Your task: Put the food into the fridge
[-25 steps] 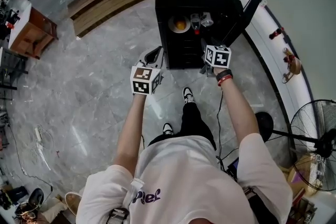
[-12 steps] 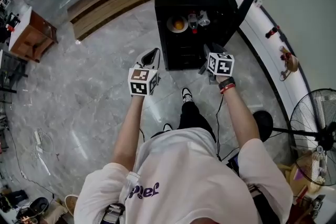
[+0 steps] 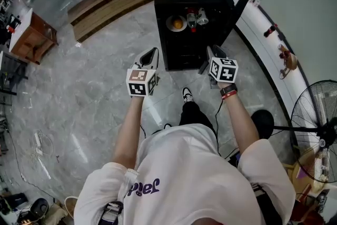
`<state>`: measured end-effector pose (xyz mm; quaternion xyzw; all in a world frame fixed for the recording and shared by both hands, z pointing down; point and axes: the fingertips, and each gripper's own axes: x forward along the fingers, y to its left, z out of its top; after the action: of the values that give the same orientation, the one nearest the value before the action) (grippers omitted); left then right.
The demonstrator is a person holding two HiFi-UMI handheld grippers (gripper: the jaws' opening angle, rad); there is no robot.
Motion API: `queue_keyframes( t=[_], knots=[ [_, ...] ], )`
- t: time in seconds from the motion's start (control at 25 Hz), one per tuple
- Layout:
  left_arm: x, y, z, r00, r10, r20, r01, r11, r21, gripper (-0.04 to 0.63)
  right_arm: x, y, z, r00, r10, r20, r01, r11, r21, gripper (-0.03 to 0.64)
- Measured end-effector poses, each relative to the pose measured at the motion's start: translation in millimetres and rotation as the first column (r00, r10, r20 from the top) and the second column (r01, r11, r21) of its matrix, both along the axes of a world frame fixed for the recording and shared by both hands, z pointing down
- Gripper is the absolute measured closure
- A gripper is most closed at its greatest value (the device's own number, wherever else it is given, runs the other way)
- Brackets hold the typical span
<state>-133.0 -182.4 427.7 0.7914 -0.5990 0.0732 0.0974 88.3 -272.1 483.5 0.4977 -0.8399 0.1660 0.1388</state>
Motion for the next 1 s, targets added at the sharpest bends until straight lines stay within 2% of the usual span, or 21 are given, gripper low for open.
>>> queue_keyframes(
  t=[0.44,1.0],
  knots=[
    [0,25,-11,1.0,-0.01,0.019,0.01,1.0,0.028,0.577,6,34,-30,0.999,0.015,0.039,-0.017,0.998,0.052,0.546],
    [1,39,-11,1.0,-0.026,0.018,0.025,0.999,0.044,0.577,-6,58,-37,0.999,0.032,0.041,-0.036,0.994,0.104,0.596]
  ],
)
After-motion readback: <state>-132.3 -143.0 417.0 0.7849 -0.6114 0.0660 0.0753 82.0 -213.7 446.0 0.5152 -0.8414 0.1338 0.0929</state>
